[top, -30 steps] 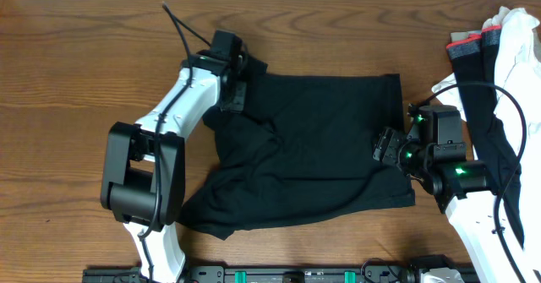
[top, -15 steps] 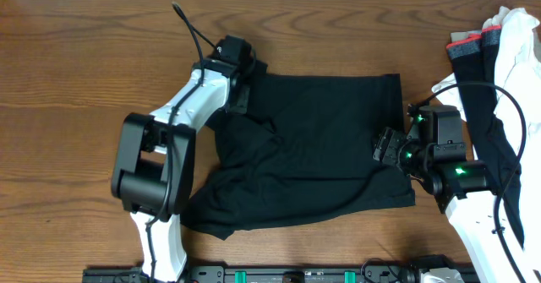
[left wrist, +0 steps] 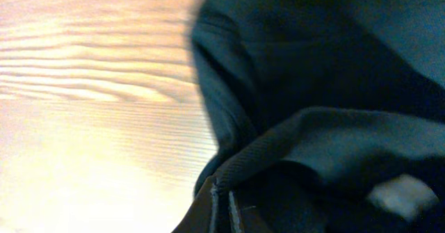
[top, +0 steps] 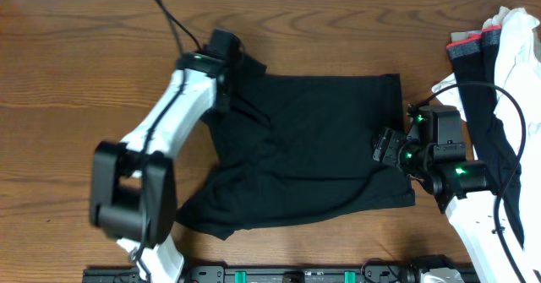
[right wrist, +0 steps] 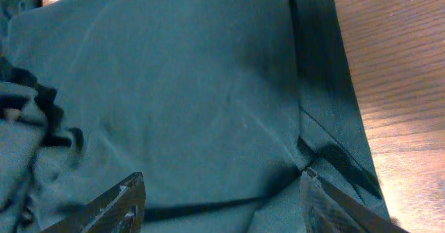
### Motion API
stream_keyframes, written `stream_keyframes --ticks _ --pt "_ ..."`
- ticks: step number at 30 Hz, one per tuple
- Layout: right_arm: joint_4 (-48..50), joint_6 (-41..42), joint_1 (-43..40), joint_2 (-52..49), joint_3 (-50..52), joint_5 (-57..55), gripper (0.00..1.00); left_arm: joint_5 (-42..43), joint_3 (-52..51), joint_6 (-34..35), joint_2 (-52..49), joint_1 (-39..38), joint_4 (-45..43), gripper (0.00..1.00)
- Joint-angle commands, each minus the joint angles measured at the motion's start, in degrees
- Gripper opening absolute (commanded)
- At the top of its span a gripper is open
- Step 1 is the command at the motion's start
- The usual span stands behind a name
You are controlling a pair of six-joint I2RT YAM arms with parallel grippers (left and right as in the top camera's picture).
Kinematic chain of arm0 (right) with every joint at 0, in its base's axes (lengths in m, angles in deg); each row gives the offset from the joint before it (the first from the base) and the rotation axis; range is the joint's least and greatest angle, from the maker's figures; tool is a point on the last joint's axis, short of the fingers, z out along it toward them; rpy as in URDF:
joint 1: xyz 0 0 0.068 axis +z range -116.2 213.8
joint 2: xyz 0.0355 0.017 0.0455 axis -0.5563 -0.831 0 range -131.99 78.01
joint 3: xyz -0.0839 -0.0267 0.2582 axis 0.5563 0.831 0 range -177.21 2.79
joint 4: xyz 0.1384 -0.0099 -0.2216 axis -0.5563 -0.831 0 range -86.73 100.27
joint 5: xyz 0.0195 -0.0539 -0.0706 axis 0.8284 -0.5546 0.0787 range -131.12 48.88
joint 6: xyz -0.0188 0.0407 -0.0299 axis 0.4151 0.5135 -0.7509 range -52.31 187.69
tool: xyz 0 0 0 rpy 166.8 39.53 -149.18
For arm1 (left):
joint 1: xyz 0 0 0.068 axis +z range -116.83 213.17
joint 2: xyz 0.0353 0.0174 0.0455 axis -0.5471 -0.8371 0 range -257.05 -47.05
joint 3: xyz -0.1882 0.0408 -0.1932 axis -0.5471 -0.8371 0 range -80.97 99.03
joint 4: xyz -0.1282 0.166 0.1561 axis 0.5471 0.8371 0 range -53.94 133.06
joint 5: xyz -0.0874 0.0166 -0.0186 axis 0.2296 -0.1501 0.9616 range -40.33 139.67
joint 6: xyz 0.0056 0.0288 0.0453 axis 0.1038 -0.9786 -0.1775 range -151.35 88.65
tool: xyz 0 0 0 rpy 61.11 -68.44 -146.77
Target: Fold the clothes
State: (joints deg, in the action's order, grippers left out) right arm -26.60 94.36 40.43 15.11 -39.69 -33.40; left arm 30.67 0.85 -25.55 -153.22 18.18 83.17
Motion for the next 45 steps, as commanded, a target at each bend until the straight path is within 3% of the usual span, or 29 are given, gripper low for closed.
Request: stream_keyframes --ticks 1,6,8,10,16,18,30,41,45 --pt "-0.09 -0.63 -0.35 -0.13 -0.55 -0.44 0.69 -5.14 1.73 0.50 1.44 3.32 0.39 0.06" --pt "-0.22 -0.63 -0.35 -0.13 -0.55 -0.44 0.69 -5.05 1.22 0.55 0.81 9.38 0.15 0.09" --pt "-0.20 -0.63 -0.37 -0.13 -0.55 -0.44 0.68 -4.81 1.22 0.72 0.81 11.30 -0.11 0.45" --pt "-0.20 -0.63 -0.35 -0.13 -0.55 -0.46 0.69 -3.45 1.25 0.76 0.83 12.76 0.31 0.53" --pt "-0.24 -0.66 -0.37 -0.13 -0.55 -0.74 0.69 13.84 1.25 0.00 0.83 12.68 0.83 0.49" --pt "-0.24 -0.66 -0.35 -0.13 -0.55 -0.85 0.69 15.58 1.22 -1.27 0.83 11.06 0.94 0.48" --pt "-0.24 -0.66 -0.35 -0.13 -0.55 -1.09 0.69 12.57 -1.25 -4.63 -1.81 -1.03 -2.01 0.47" --pt "-1.18 -0.66 -0.35 -0.13 -0.55 -1.29 0.69 -3.85 -1.84 -5.97 -9.14 -6.99 -6.12 0.48" --pt "-1.55 -0.66 -0.35 -0.13 -0.55 -1.29 0.69 -5.29 -1.84 -5.99 -9.20 -6.54 -6.51 0.40"
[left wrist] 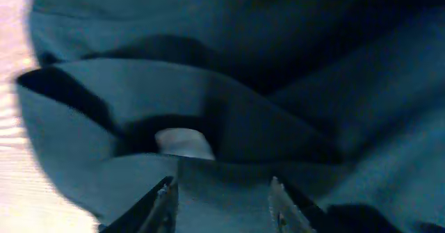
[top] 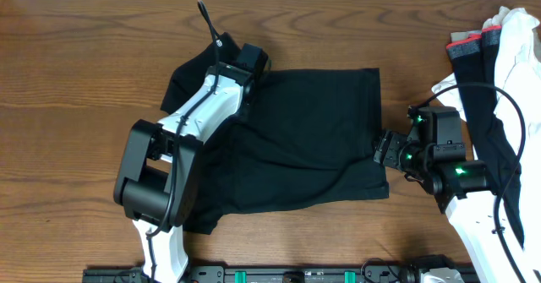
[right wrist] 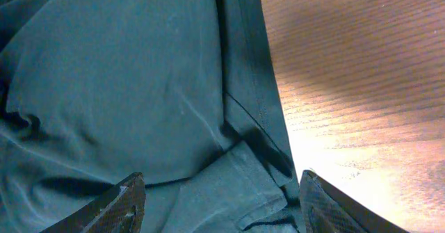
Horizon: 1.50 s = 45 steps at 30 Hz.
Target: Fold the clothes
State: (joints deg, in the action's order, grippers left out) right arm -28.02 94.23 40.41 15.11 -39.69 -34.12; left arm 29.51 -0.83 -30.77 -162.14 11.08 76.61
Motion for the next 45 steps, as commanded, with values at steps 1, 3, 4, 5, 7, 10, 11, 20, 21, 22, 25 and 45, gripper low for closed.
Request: stream_keyframes --ticks 1,3,4,5,7,10,11,20,21,22,25,45 --pt "-0.09 -0.52 -0.33 -0.13 -0.55 -0.59 0.69 -4.15 -0.15 -0.79 -0.28 0.59 0.04 0.34" --pt "0.00 -0.52 -0.33 -0.13 -0.55 -0.59 0.69 -4.15 -0.15 -0.76 -0.33 0.59 0.09 0.22" --pt "0.00 -0.50 -0.33 -0.13 -0.55 -0.59 0.69 -4.15 -0.15 -0.76 -0.33 0.57 0.17 0.19" --pt "-0.04 -0.52 -0.33 -0.13 -0.55 -0.59 0.69 -4.15 -0.15 -0.76 -0.33 0.59 0.35 0.13" --pt "-0.13 -0.52 -0.33 -0.13 -0.55 -0.59 0.69 -3.63 -0.13 -0.63 -0.33 0.57 0.92 0.12" --pt "-0.13 -0.57 -0.33 -0.13 -0.55 -0.59 0.69 -1.73 -0.09 0.74 -0.22 -0.33 2.84 0.38" --pt "-0.13 -0.72 -0.33 -0.13 -0.55 -0.59 0.69 -1.73 -0.09 1.75 -0.22 -0.79 3.39 0.42" --pt "-0.33 -1.38 -0.33 -0.13 -0.55 -0.57 0.69 -1.86 -0.11 2.69 -0.39 -5.97 2.64 0.56" --pt "-0.33 -1.38 -0.33 -0.13 -0.55 -0.57 0.69 -1.99 -0.11 2.69 -0.55 -6.27 2.56 0.56" --pt "-0.31 -1.38 -0.33 -0.13 -0.55 -0.59 0.69 -2.01 -0.11 2.71 -0.68 -6.40 2.43 0.56" --pt "-0.33 -1.38 -0.33 -0.13 -0.55 -0.57 0.69 -2.05 -0.48 2.69 -0.87 -6.14 1.99 0.56" --pt "-0.50 -1.36 -0.33 -0.13 -0.55 -0.57 0.69 -18.18 -0.07 7.74 -0.17 -4.20 6.99 0.06"
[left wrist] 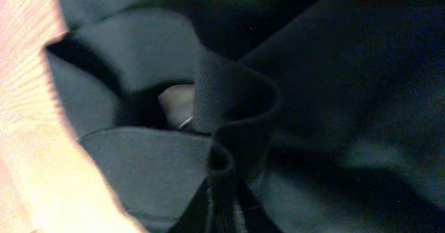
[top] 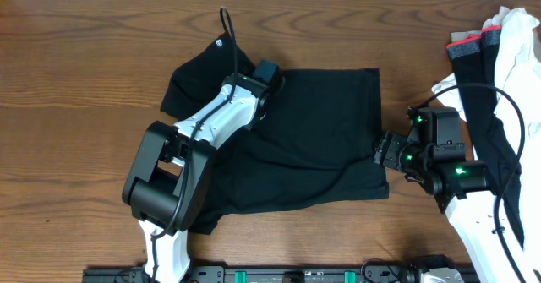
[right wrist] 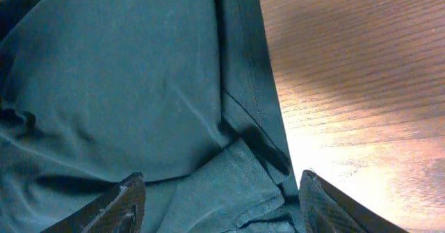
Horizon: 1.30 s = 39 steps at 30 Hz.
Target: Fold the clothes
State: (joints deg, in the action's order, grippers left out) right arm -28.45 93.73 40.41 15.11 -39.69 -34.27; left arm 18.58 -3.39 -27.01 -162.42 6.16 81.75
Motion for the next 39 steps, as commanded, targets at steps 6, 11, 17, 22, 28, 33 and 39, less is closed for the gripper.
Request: stream_keyframes --ticks 6,11,17,22,28,33,39 --pt "-0.04 -0.87 -0.33 -0.13 -0.55 -0.90 0.69 -8.90 3.93 13.77 7.04 4.00 11.37 0.06" --pt "0.35 -0.85 -0.33 -0.13 -0.55 -1.07 0.69 -8.87 3.93 21.44 12.37 10.86 18.29 0.06" --pt "1.07 -1.73 -0.33 -0.13 -0.52 -0.59 0.66 -8.39 3.19 23.87 12.61 19.80 19.89 0.08" --pt "4.72 -5.44 -0.33 -1.99 -0.42 1.33 0.65 -8.41 3.17 27.76 12.61 25.59 23.06 0.24" --pt "13.42 -5.97 -0.35 -10.88 -0.42 1.03 0.65 -7.58 3.17 30.27 12.63 30.64 25.62 0.56" --pt "24.09 -5.86 -2.29 -19.80 -0.46 0.94 0.63 -1.70 3.17 25.66 12.63 30.32 21.66 0.52" --pt "32.13 -4.87 -7.34 -24.94 -0.61 11.87 0.47 3.93 3.17 18.29 12.63 27.63 17.33 0.50"
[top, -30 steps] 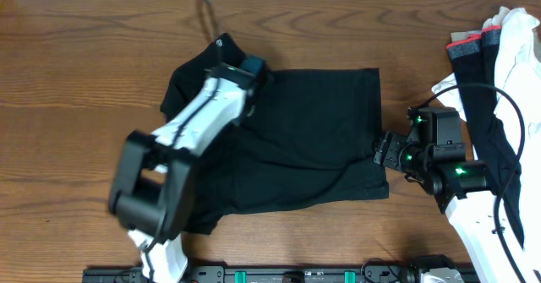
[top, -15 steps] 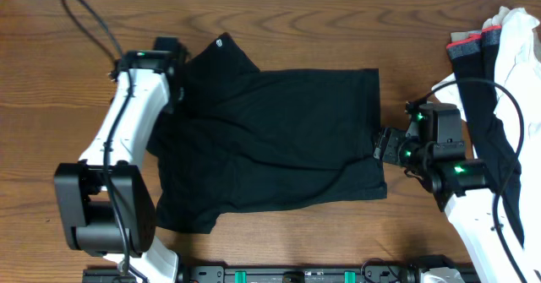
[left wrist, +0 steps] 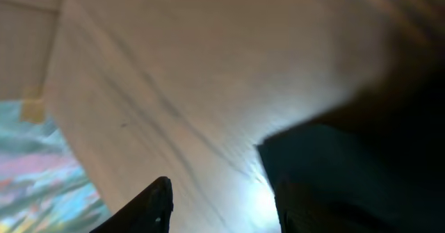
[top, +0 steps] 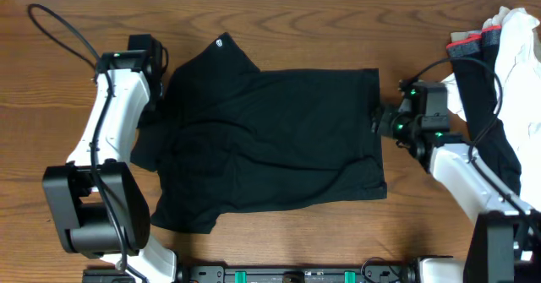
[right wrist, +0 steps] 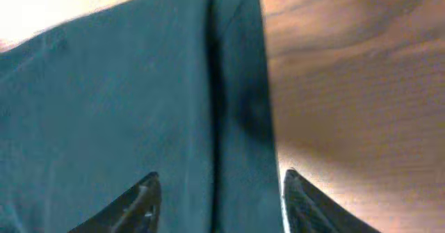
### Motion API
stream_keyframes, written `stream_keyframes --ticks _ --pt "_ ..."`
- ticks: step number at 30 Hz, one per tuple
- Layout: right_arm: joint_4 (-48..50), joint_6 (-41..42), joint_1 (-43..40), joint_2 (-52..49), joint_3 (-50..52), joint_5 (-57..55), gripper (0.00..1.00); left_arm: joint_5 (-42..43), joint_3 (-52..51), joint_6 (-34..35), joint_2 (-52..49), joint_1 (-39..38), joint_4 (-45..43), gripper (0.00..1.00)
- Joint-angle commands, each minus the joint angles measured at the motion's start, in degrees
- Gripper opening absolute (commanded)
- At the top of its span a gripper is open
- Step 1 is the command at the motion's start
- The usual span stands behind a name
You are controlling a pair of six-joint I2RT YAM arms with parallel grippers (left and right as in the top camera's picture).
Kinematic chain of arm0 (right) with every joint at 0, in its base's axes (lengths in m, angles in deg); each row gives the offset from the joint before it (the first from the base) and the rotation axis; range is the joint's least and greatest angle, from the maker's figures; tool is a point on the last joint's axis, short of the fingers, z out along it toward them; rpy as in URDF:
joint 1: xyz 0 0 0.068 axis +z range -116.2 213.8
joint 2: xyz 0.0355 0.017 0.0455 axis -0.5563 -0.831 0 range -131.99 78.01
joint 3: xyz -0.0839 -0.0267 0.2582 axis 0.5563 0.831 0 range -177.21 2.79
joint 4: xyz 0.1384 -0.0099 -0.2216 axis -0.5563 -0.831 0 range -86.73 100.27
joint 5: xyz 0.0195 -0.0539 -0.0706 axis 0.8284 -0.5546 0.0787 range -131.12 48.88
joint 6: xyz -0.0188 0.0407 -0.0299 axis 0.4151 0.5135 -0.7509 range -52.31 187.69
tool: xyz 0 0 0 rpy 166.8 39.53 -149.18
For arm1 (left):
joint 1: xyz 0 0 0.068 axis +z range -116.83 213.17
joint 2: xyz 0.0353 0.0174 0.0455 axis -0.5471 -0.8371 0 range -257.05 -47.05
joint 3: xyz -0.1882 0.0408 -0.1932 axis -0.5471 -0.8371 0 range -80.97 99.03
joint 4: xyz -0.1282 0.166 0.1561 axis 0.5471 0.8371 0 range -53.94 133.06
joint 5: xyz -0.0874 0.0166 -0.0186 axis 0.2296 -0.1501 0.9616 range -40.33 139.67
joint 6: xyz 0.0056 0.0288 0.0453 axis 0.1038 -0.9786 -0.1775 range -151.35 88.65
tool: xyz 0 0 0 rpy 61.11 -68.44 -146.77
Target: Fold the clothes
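Note:
A black T-shirt (top: 270, 139) lies spread on the wooden table (top: 68, 13), collar end to the left, hem to the right. My left gripper (top: 159, 87) sits at the shirt's upper left sleeve; in the left wrist view it (left wrist: 222, 209) is open, bare wood between its fingers (left wrist: 149, 205) and black cloth (left wrist: 361, 163) to the right. My right gripper (top: 379, 119) is at the shirt's right hem edge. In the right wrist view it (right wrist: 219, 205) is open with the hem band (right wrist: 240, 101) running between its fingertips.
A pile of other clothes (top: 499, 55), white and dark with a red stripe, lies at the table's right edge behind the right arm. A dark rail (top: 279, 274) runs along the near edge.
The left gripper let go of the fold near the collar and now stands open at the left sleeve. The collar end lies unfolded to the left. The right gripper is higher along the hem.
First the shirt lay crumpled, the left gripper shut on cloth at its top left and the right open over the hem. Then the shirt lay further left with the left gripper open over it, then shut on a fold. Now the shirt lies flatter, both grippers open.

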State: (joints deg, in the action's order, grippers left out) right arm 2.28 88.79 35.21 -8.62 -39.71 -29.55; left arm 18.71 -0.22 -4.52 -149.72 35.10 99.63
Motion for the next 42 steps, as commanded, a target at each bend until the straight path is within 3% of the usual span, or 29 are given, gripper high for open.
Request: stream_keyframes --ticks 1,6,11,15,19,22,25,27,28,29,32,35,42 --pt "2.29 0.07 -2.71 -1.62 -0.59 8.66 0.47 4.50 0.00 -4.72 -0.07 -1.79 -1.09 0.50" --pt "7.08 0.07 -3.76 -3.43 -0.59 10.43 0.49 14.64 0.04 -12.66 0.66 -3.06 -5.60 0.45" --pt "13.18 4.94 -3.78 -8.00 -1.53 12.68 0.50 35.43 0.07 -25.94 2.71 -3.32 -10.32 0.45" --pt "13.99 9.11 -4.13 -13.97 -6.03 13.42 0.49 43.41 0.07 -28.81 3.45 -3.32 -10.51 0.45" --pt "12.70 9.81 -4.20 -19.76 -13.16 15.89 0.46 43.87 0.04 -28.79 3.48 -3.32 -9.27 0.45" --pt "9.25 11.65 -4.17 -24.15 -19.30 15.89 0.35 43.87 0.07 -28.79 3.48 -3.32 -8.81 0.45" --pt "7.06 11.69 -4.17 -27.21 -23.12 15.72 0.31 43.87 0.07 -28.76 3.48 -3.32 -8.83 0.45" --pt "6.84 11.93 -4.20 -28.68 -24.65 15.67 0.33 43.85 0.07 -28.76 3.48 -3.32 -8.85 0.45" --pt "6.91 12.46 -4.20 -29.09 -25.11 15.63 0.42 43.85 0.07 -28.76 3.48 -3.32 -8.83 0.45" --pt "6.93 12.94 -4.20 -29.57 -25.53 15.17 0.45 43.85 0.07 -28.76 3.48 -3.32 -8.83 0.45" --pt "6.88 13.18 -4.20 -30.01 -25.92 13.53 0.48 43.87 0.07 -28.76 3.48 -3.32 -8.85 0.45" --pt "5.97 13.16 -4.20 -30.36 -25.92 11.06 0.57 43.85 0.07 -28.76 3.48 -3.32 -8.85 0.45" --pt "5.22 13.09 -3.93 -31.41 -25.90 10.49 0.54 43.87 0.04 -28.74 3.48 -3.32 -8.85 0.45"
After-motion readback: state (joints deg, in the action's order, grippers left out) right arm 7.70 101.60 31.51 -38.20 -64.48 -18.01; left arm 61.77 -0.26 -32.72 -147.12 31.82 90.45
